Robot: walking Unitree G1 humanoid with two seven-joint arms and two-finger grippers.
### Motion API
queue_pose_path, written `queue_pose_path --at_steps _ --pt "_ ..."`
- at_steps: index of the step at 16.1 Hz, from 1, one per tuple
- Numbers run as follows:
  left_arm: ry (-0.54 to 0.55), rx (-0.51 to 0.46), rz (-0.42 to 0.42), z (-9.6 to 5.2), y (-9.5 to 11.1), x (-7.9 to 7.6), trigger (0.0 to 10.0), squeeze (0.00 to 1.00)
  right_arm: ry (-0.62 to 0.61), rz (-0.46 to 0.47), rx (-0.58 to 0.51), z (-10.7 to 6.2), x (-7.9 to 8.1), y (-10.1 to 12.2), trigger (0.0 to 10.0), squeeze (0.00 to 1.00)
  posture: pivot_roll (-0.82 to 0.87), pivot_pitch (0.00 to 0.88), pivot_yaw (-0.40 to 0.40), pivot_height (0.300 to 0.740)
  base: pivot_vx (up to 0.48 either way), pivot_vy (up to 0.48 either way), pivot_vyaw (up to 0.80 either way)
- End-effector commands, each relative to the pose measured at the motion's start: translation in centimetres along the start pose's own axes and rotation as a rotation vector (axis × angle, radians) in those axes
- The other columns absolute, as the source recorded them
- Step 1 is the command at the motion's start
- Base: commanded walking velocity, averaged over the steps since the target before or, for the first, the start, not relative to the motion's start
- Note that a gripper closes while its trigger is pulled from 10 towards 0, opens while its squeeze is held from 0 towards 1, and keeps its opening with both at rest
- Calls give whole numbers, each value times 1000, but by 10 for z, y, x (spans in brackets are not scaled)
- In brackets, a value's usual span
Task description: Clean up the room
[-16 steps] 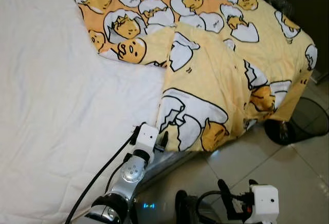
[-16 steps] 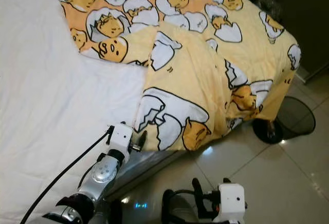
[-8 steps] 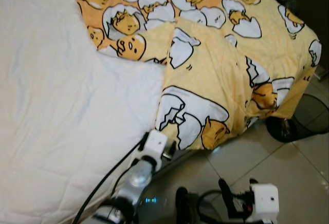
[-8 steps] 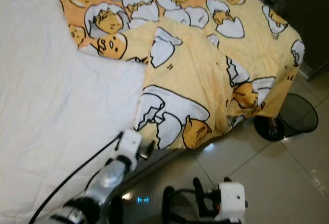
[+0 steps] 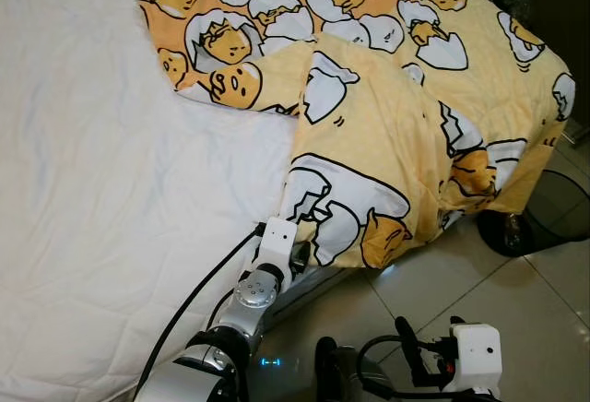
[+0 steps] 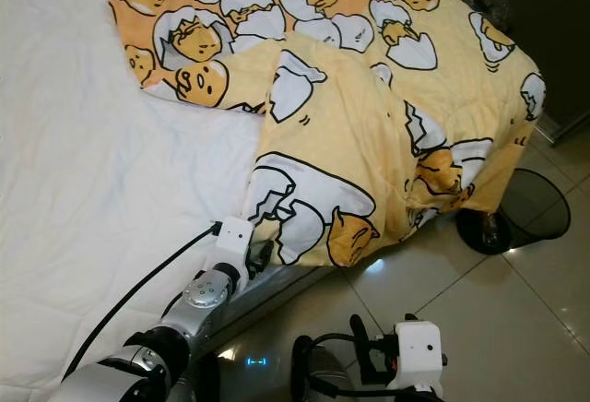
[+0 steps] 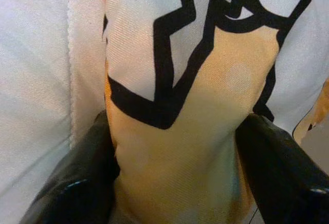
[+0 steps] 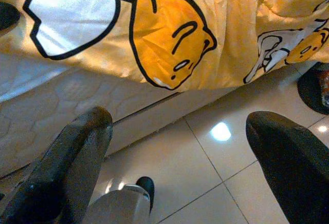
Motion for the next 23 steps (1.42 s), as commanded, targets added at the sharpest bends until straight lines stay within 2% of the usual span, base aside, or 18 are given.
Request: queue_pose_path --at_steps 1,4,7,8,10,16,18,19,20,21,23 --pt "-12 50 -1 -3 -13 -2 0 0 -25 -1 45 -3 -6 -10 10000 0 -153 234 -48 740 0 0 0" --pt "-46 88 44 -7 -25 -4 0 0 -25 8 53 4 -6 -12 10000 0 -135 207 -43 740 0 0 0" --pt "-108 137 93 -11 -37 -12 0 0 -21 3 64 19 -7 -14 10000 0 -118 158 -35 740 0 0 0" --pt "-152 120 119 -11 -34 -19 0 0 -24 0 48 29 -8 -9 10000 0 -130 115 -22 740 0 0 0" --pt "-183 109 136 -9 -30 -22 0 0 -46 11 24 39 -12 -2 10000 0 -130 86 -15 740 0 0 0" --pt "-279 88 116 -7 -20 -35 0 0 -39 -23 35 63 -15 -3 10000 0 -90 0 -11 740 0 0 0" --pt "-261 111 163 -7 -23 -30 0 0 -27 -38 34 73 -13 1 10000 0 -104 0 19 740 0 0 0" --pt "-217 123 168 -7 -24 -17 0 0 -53 -32 16 85 -23 10 10000 0 -111 0 35 740 0 0 0" --pt "-221 127 187 -7 -23 -16 0 0 -78 -18 9 90 -29 13 10000 0 -102 0 37 740 0 0 0" --pt "-233 122 177 -7 -20 -14 10000 0 -93 -10 3 95 -33 15 10000 0 -97 0 42 740 0 0 0" --pt "-207 77 188 -5 -11 -7 10000 0 -104 -2 -7 101 -36 20 10000 0 -88 0 42 740 0 0 0"
Point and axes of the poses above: a point about 5 cm out from each wrist's last joint towards the gripper, its own z axis pointing out of the wrist towards the gripper, its own y axis along the axis of the wrist's last joint, x = y × z, the point moved 3 cm from there along z, pointing out of the wrist towards the gripper, and after that the axes turned 14 degrees about -z, right-handed, at the moved point
